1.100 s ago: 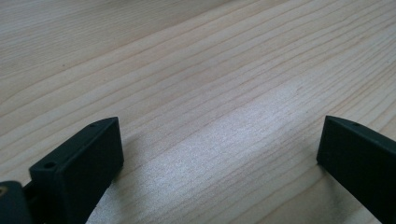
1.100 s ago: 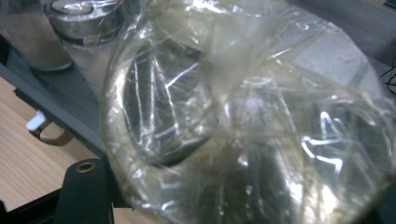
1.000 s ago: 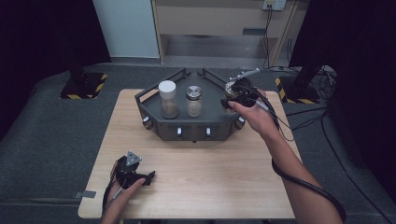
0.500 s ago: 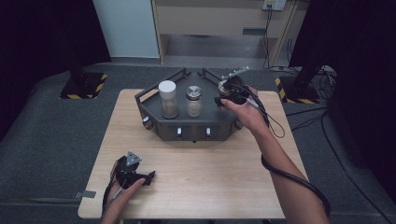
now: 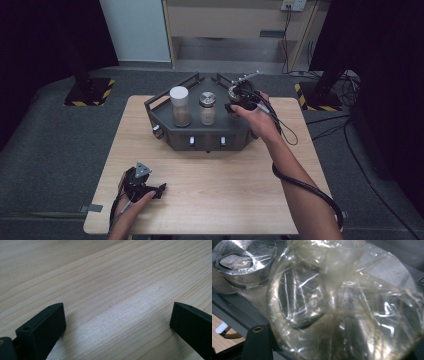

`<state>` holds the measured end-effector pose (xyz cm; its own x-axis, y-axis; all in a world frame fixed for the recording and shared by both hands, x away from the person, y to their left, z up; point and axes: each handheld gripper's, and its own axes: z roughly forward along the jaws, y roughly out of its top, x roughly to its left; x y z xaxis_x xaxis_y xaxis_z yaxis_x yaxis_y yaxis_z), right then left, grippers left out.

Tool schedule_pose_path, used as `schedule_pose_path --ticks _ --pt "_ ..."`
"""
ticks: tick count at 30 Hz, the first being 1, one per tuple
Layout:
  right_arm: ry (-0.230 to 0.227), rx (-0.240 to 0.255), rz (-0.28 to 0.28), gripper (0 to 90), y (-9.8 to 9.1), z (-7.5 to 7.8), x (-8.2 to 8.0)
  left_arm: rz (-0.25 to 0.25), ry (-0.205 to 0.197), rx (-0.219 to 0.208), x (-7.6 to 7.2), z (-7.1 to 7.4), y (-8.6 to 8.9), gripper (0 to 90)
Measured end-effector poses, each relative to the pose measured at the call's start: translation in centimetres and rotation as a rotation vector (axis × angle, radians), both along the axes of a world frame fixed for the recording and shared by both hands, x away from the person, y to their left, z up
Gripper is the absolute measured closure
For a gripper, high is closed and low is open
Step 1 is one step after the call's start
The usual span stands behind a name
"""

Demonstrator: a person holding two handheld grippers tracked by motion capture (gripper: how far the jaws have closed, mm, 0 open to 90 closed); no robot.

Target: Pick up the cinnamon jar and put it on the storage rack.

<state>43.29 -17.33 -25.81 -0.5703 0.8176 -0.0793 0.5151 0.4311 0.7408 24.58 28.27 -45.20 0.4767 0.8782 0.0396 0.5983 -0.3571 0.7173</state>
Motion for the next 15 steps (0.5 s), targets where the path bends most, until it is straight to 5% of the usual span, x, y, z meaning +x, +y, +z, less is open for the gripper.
schedule_pose_path --ticks 15 --pt "0.024 0.006 -0.001 31.1 0.4 -1.2 1.1 0.0 -0.002 -0.001 0.0 0.0 0.0 0.0"
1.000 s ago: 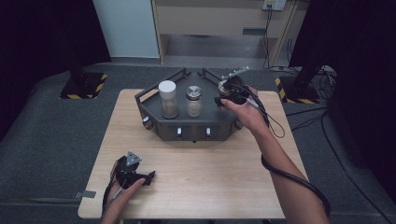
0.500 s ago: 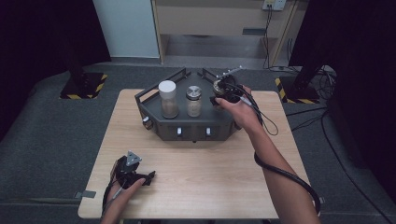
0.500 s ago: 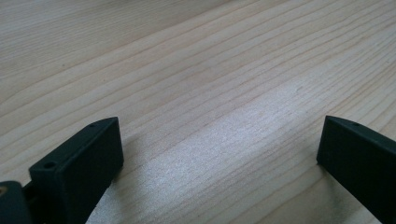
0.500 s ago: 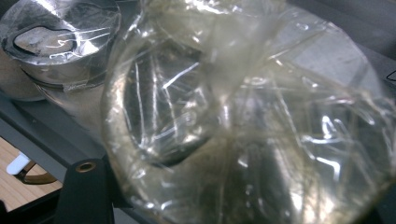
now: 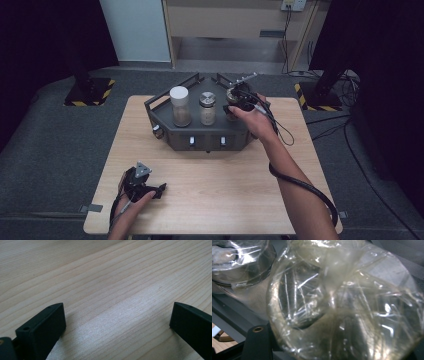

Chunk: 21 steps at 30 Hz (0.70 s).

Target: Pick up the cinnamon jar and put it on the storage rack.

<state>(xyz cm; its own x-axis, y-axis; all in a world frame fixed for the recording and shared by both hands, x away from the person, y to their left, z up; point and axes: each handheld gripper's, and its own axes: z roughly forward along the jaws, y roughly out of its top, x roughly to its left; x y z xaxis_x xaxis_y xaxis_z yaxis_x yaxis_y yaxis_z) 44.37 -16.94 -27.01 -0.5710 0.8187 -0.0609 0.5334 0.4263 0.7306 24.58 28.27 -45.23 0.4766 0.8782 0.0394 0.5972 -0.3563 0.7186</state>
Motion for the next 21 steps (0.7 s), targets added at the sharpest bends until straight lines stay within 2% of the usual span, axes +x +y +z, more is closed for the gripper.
schedule_pose_path --ticks 21 --pt "0.013 0.007 -0.007 31.1 -0.39 -0.72 0.31 -0.002 0.0 0.0 0.03 0.0 -0.01 0.0"
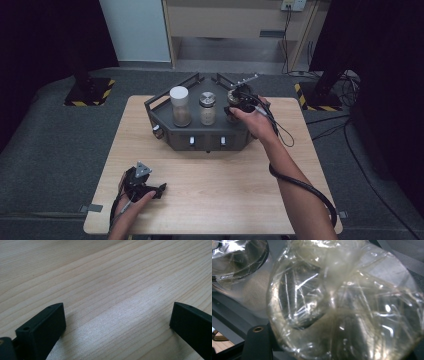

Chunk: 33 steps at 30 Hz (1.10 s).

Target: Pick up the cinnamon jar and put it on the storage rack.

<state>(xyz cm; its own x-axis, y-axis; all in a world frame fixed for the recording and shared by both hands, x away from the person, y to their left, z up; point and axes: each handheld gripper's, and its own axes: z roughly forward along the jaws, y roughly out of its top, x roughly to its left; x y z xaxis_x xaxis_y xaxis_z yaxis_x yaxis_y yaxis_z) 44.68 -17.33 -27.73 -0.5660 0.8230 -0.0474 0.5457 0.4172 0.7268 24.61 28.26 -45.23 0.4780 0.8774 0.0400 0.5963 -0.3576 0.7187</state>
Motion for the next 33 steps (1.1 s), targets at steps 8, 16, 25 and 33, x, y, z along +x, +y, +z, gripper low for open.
schedule_pose_path --ticks 8,16,25,33 --pt "0.007 0.005 0.001 31.1 0.0 -0.3 0.1 0.0 0.0 0.0 0.0 0.0 0.0 0.0" --pt "0.009 0.008 0.001 31.1 -0.1 -0.5 0.1 0.0 0.0 0.0 0.0 0.0 0.0 0.0" --pt "0.017 0.021 -0.005 31.1 -0.3 -0.9 0.2 0.0 0.0 0.0 0.0 0.0 0.0 0.0" --pt "0.021 0.022 -0.003 31.1 -0.2 -1.2 0.2 0.0 0.0 0.0 0.0 0.0 0.0 0.0"
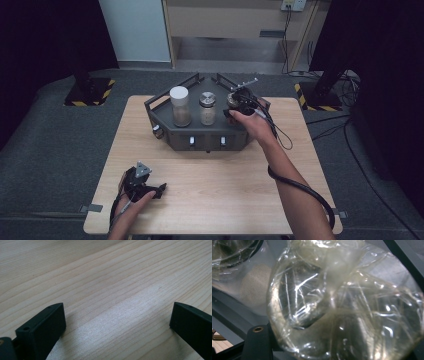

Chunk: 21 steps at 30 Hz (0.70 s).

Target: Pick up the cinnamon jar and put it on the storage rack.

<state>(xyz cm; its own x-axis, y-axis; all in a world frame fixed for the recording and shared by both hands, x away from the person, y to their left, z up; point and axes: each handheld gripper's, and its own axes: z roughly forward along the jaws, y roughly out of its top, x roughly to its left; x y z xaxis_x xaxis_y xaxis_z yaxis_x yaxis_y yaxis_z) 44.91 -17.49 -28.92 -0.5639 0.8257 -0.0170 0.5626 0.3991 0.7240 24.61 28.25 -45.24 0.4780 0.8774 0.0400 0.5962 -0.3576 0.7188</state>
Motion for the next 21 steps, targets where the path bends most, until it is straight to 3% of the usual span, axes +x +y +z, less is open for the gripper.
schedule_pose_path --ticks 21 --pt "-0.013 0.021 -0.008 30.7 -0.28 -0.5 -0.28 0.0 0.0 0.0 0.0 0.0 0.0 0.0"
